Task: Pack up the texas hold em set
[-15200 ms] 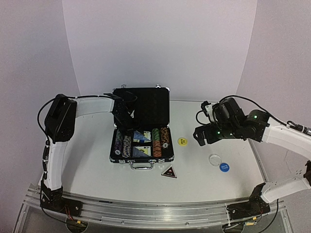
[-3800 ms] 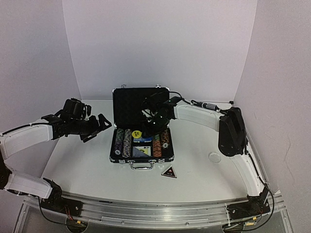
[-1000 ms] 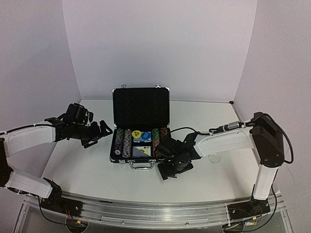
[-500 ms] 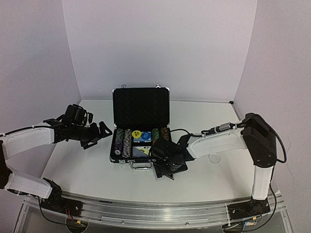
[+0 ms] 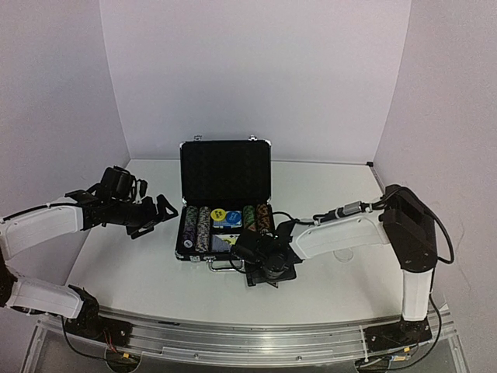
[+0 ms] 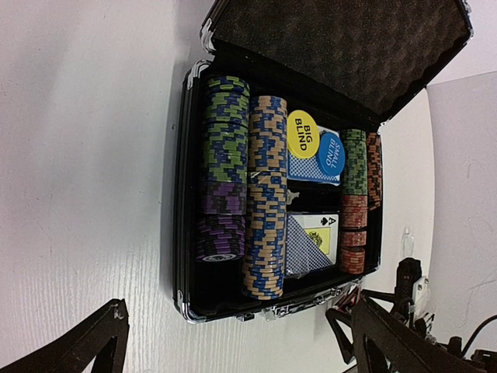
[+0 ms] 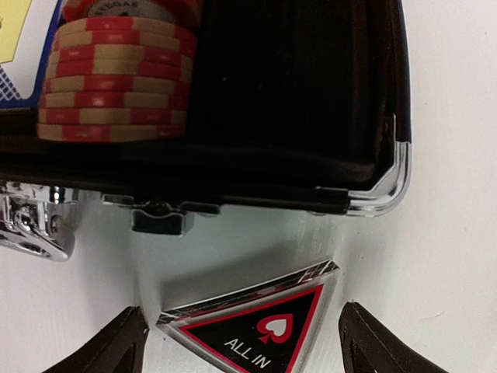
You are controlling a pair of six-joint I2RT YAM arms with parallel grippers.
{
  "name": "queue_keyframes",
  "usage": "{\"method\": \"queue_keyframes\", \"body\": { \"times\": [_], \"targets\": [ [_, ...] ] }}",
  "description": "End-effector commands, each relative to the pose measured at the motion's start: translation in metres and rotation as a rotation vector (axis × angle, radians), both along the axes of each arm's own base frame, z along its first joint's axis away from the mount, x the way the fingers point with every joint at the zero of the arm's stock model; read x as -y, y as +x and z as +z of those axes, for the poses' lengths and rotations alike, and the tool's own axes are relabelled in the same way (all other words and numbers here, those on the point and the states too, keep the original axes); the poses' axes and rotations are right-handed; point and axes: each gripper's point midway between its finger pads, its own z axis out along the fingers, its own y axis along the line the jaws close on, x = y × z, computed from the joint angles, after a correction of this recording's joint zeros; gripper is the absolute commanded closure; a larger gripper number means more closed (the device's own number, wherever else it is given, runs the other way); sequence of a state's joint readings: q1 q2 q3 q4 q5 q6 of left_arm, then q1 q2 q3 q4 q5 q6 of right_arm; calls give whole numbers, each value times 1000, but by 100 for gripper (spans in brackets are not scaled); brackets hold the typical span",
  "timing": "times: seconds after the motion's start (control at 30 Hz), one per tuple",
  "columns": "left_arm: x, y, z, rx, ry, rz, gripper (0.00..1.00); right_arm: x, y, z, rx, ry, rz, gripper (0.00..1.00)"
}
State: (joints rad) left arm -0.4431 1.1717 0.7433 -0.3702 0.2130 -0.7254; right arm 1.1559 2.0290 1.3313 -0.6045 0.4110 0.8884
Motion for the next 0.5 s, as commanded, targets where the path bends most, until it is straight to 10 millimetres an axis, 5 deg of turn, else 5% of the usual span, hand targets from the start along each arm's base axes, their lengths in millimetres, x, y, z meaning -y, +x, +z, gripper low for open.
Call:
{"method": "queue_keyframes", "body": {
  "times": [0.0, 0.47],
  "targets": [
    [5, -2, 12, 28, -14, -48, 0, 10, -4, -7, 6, -72, -70, 17],
    [8, -8, 17, 29, -9, -101, 0, 15, -8, -23, -14, -72, -198, 23]
  ]
}}
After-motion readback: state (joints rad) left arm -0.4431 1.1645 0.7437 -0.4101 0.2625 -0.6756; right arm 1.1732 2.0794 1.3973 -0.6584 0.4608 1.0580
